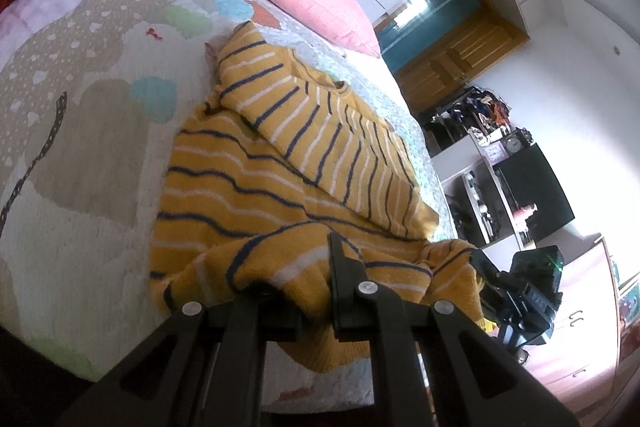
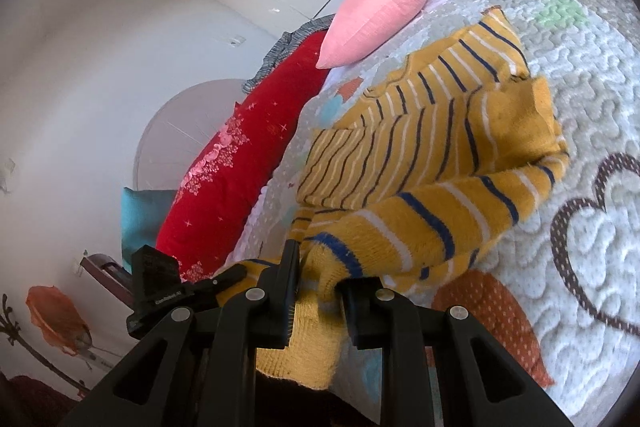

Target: Fold small clothes

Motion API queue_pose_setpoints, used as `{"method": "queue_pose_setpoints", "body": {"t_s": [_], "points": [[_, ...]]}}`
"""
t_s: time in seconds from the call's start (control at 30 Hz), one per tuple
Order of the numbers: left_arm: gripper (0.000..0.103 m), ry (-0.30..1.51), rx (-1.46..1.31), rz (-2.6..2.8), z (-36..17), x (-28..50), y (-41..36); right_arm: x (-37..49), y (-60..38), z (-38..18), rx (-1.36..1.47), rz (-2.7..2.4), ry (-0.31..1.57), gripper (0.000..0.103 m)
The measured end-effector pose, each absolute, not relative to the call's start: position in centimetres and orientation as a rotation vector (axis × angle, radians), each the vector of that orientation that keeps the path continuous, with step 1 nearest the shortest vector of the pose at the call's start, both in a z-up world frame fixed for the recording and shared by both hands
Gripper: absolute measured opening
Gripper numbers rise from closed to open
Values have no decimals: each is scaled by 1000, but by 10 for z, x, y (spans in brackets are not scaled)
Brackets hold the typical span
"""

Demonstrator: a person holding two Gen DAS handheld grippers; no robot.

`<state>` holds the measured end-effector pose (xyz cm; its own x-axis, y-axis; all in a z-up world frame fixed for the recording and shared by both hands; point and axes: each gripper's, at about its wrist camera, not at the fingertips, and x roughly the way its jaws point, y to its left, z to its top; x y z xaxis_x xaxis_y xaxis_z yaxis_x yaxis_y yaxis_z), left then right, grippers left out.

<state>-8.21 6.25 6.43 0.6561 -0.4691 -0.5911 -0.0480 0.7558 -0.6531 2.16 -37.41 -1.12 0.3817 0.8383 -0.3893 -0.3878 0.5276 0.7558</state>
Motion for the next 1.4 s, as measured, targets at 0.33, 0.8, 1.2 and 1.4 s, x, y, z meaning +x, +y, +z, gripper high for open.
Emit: {"method": "queue_pose_setpoints", "body": {"t_s": [0.33, 0.8, 1.2, 1.4], "points": [[9, 856, -645, -207, 69, 20, 74, 108, -350, -2, 597, 802, 851, 22], [41, 941, -921, -189, 33, 160, 113, 250, -398, -74, 980, 482, 910, 52], [72, 817, -1046, -149, 55, 154, 146, 243, -413, -30, 856, 400, 820, 80], [83, 770, -1093, -42, 69, 137, 177, 195, -424, -15, 723, 408, 843, 82]]}}
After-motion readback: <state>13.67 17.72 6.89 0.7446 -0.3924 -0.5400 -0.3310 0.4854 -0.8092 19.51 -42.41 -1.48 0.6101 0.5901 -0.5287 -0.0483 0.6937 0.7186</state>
